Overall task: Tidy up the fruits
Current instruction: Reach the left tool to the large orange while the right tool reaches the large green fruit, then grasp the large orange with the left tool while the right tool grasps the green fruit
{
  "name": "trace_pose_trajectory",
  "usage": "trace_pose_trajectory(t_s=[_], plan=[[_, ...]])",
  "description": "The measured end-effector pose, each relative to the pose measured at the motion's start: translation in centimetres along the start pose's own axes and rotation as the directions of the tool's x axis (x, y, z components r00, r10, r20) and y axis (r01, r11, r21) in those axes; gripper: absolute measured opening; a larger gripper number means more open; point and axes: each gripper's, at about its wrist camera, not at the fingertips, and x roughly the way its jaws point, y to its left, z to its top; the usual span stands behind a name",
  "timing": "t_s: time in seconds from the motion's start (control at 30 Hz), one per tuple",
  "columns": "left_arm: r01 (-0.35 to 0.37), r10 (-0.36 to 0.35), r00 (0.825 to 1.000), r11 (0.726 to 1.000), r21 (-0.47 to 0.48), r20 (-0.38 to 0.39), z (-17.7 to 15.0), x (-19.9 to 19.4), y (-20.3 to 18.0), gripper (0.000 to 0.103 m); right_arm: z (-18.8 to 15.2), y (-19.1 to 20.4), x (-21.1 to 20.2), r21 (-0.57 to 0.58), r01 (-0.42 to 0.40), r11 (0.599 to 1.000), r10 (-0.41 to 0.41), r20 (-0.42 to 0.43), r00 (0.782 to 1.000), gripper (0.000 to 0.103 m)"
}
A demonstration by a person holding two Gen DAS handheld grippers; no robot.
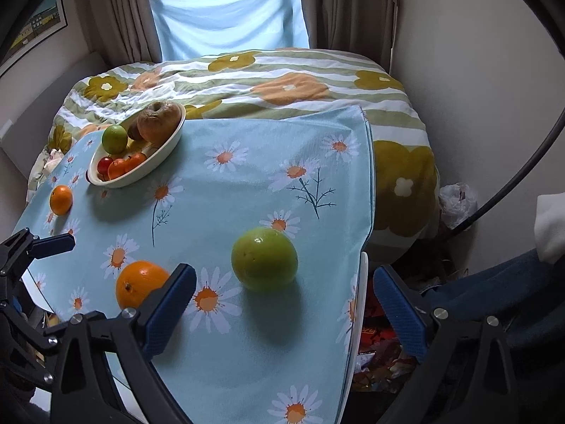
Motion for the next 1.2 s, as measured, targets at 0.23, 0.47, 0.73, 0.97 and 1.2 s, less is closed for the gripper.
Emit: trace_pose_trajectory(t_s=[0.23,0.47,0.73,0.97,1.2], plan=[[-0.001,0.002,1.0,1.0,0.012,-0.024,0.1,2.5,-1.5,0.098,-0.3,-0.2,1.5,-0.039,-0.027,0.999,0.026,-0.006,1.0,0.098],[-0.014,0.015,0.999,1.0,0.011,-0.05,0.1,4.3,-2.0,0.083,0.0,0.3,2.9,-0.096,-0.047,0.994,0.046,-0.015,0.999,0.086],[-0.018,0.019,0.998,1.0,0.015,-0.053,-0.2,5.1,-2.2,0.067,0.2,0.8,4.3,-0.11,-0.073,0.991,0.07,-0.035,0.997,0.076],[-0.025,0.024,0.998,1.0,-0.013,-0.058,-0.7,4.7,-1.8,0.066,0.1,1.1,5.1,-0.118,-0.081,0.99,0.075,-0.052,0.996,0.074],[-0.041,0.038,0.997,0.998,-0.043,-0.065,-1.2,4.2,-1.0,0.066,0.1,1.2,6.0,-0.11,-0.092,0.99,0.084,-0.079,0.993,0.064]])
